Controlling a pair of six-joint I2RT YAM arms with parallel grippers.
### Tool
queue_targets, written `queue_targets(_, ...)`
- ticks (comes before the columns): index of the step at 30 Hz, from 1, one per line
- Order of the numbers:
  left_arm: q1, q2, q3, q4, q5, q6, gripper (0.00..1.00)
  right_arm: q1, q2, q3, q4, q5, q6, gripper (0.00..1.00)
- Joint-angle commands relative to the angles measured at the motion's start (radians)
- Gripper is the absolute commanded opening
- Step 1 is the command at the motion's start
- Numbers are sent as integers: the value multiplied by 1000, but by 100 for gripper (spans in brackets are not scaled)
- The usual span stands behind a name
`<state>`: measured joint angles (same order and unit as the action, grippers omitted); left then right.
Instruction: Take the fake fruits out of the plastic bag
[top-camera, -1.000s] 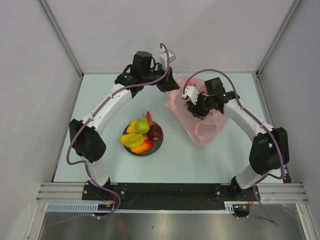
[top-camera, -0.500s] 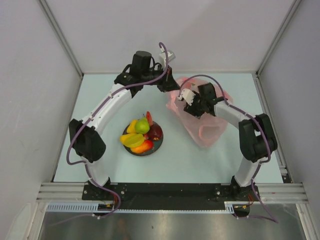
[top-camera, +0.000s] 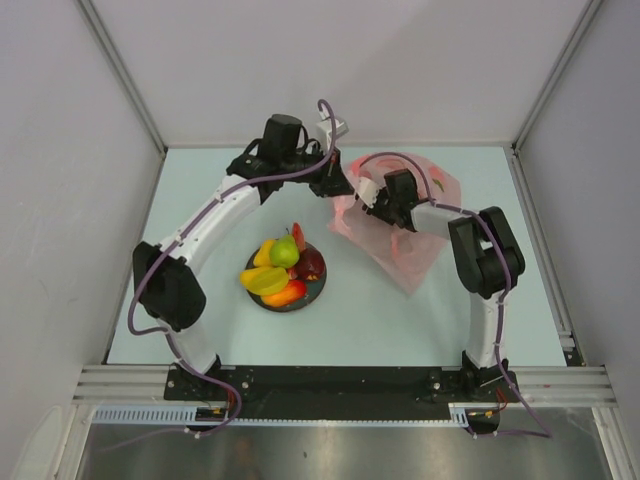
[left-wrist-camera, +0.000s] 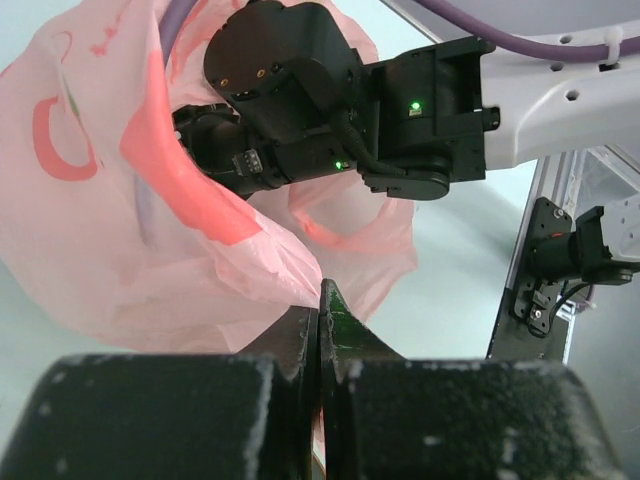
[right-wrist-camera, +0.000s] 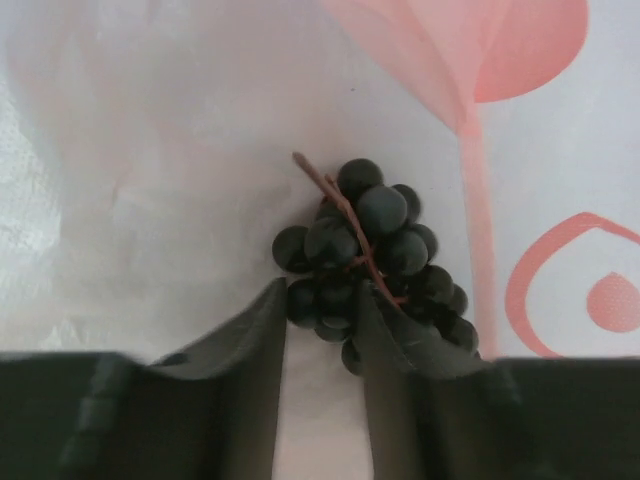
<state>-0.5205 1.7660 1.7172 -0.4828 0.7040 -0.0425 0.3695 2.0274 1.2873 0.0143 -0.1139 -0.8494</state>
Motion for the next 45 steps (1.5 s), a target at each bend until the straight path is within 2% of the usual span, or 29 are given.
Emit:
queue_targets(1,4,-69,-16,10,-15,30,0,8,-34,37,-10,-7,10,21)
queue_targets(5,4,-54,-11,35,-41,10,0,5,-190,35,-125,-67,75,12)
queue_targets(14,4,29,73,67,-135,-28,2,5,-557,35,-450,-294,193,9)
queue_targets(15,4,35,87,66,-141,-28,9,18,-609,35,-508,-305,193,9)
queue_targets(16,4,47,100,62,-161,-25,22,26,-639,35,-534,-320,196,9)
queue_targets(17,4,50,129,62,-169,-22,46,34,-665,35,-554,-323,199,9)
queue_targets(19,4,41,160,55,-196,-13,69,71,-737,35,-589,-313,205,9)
queue_targets(22,4,10,170,39,-242,18,82,153,-835,37,-602,-264,194,6)
queue_targets(25,10,-51,153,20,-256,33,87,273,-913,43,-617,-186,148,1)
queue_targets(28,23,-144,95,12,-245,36,91,394,-950,52,-614,-92,119,0)
queue_targets(32,37,-321,-25,0,-267,41,94,517,-918,87,-593,9,127,0)
queue_targets(35,74,-480,-128,-22,-274,41,95,572,-866,135,-577,5,148,0)
queue_targets(40,145,-738,-272,-71,-304,133,95,651,-777,141,-510,23,105,0)
queue_targets(45,270,-873,-321,-128,-270,145,95,681,-693,139,-433,30,124,0)
